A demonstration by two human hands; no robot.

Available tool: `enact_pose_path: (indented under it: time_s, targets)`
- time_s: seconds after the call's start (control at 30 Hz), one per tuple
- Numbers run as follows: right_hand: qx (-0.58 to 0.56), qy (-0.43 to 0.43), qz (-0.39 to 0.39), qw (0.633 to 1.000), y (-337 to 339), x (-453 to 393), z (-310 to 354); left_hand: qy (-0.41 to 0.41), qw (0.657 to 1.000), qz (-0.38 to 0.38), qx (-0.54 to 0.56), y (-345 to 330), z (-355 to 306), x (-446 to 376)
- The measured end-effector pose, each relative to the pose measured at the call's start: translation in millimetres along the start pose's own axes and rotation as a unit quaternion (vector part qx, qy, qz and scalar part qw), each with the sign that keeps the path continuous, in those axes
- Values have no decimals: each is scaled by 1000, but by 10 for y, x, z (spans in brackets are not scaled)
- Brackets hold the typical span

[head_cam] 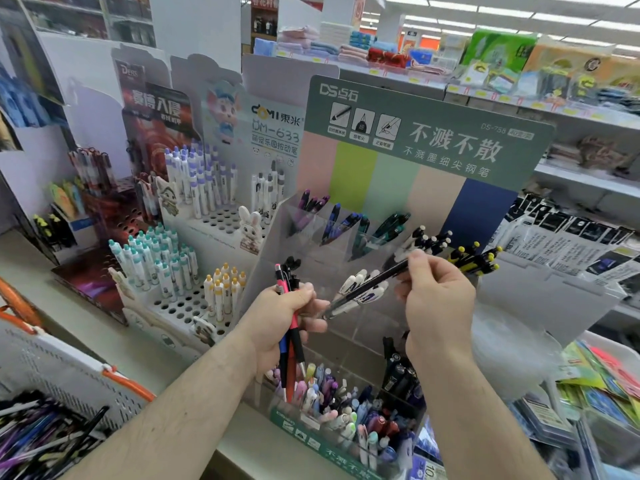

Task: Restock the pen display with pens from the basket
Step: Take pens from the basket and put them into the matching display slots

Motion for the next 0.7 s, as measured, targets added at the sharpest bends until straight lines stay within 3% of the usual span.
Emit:
enact_pose_path:
  time_s: [0.2,0.37,0.47,0.57,0.7]
  targets:
    - [-62,-57,-65,994,-8,51,-127,-2,1000,14,-24,57,29,-11]
    - [-78,-85,-23,993,-115,62,-175,-8,977,62,203,138,-12,15]
    - [-102,-95,-3,990,-243,40,-118,-23,960,72,271,207,-42,29]
    - [-79,-15,-28,996,-347,-71,-12,-23,961,57,269,324,-40,30]
    - [103,178,-16,978,-567,-211,-7,-29,970,40,238,495,-31,34]
Point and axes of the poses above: each hand's wrist, its own x-axis away from the middle knuckle, its own y-axis out of the back of the hand, z = x × y, the point moved 2 cm from there along -x, towards the middle knuckle, and after that the axes turned 3 degrees about y, right-handed, at the moved point
